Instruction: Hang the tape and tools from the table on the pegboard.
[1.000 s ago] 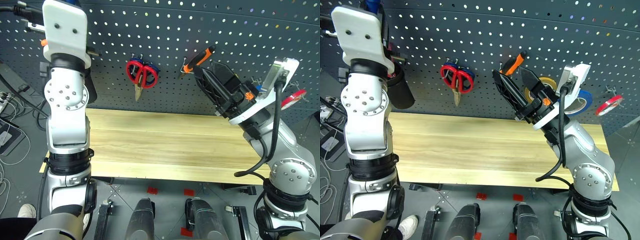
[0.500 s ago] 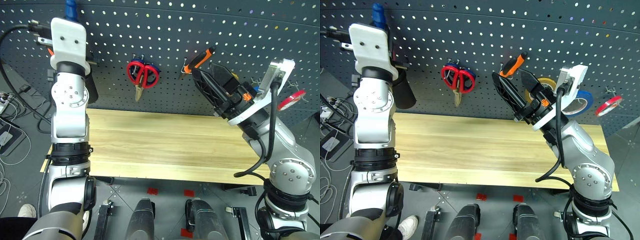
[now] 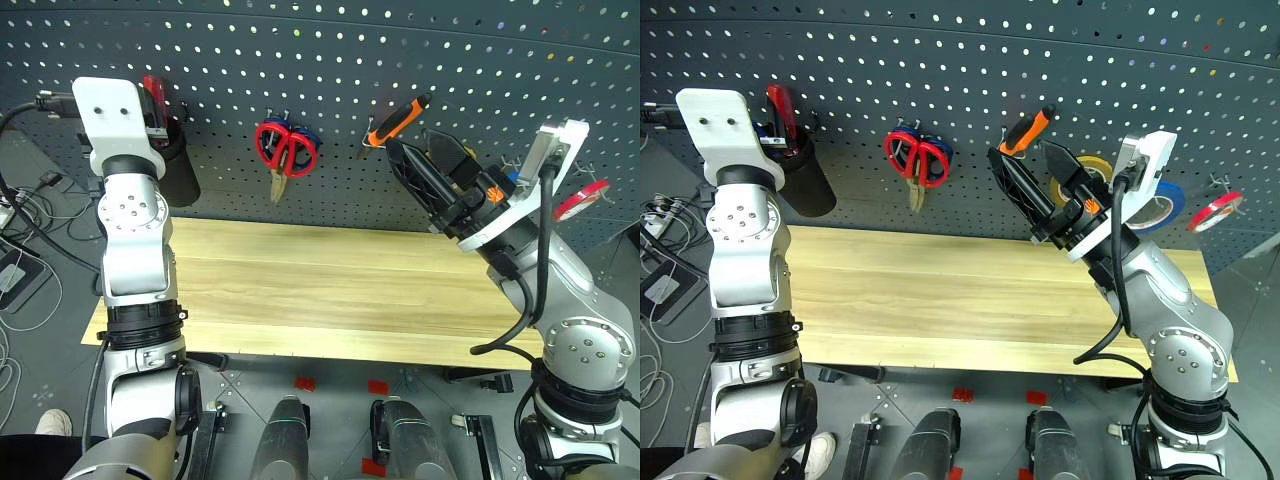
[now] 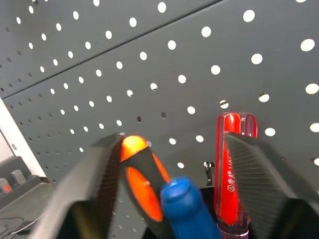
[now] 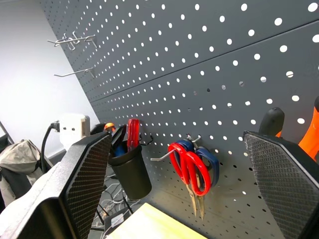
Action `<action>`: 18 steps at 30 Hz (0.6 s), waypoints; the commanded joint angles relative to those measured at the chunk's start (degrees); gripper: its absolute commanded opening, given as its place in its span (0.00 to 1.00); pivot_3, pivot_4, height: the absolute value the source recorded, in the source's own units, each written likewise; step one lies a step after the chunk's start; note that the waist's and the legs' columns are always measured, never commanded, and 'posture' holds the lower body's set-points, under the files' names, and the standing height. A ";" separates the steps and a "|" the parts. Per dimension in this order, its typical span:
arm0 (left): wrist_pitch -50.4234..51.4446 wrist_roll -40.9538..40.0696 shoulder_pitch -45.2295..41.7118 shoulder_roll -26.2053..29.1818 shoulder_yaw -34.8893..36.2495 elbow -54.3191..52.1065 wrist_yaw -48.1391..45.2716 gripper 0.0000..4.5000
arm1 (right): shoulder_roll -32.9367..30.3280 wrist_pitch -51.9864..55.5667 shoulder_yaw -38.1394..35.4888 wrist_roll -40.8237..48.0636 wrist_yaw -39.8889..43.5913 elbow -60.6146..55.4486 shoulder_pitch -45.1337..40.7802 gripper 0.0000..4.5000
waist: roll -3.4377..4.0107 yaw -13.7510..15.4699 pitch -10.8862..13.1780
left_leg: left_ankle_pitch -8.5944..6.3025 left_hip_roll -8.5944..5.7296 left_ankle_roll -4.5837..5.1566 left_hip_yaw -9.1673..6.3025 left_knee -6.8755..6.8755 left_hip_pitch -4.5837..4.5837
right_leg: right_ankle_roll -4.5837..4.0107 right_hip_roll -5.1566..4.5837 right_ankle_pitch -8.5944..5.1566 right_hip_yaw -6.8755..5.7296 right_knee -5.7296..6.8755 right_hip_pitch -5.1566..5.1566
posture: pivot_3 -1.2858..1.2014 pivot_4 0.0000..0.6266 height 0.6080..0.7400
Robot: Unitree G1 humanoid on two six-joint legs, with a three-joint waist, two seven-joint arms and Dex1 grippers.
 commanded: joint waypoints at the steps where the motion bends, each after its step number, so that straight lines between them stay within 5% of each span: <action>1: 0.96 -0.39 0.02 0.10 0.82 -3.73 0.37 0.99 | -0.30 -0.93 -0.49 0.57 -0.19 -1.39 -0.84 1.00 | 0.00 0.00 0.00 | 0.00 0.00 0.00 0.00 0.00 0.00 | 0.00 0.00 0.00 0.00 0.00 0.00 | 0.56 0.33 1.00; 18: 7.73 -11.16 8.78 -3.75 -5.29 -23.10 -13.03 0.99 | -5.23 -1.70 -2.83 -3.79 0.41 -3.32 4.96 1.00 | 0.00 -0.05 -0.05 | -0.02 0.01 0.04 0.08 0.05 0.01 | 0.00 0.00 0.00 0.10 0.09 0.00 | 0.56 0.34 1.00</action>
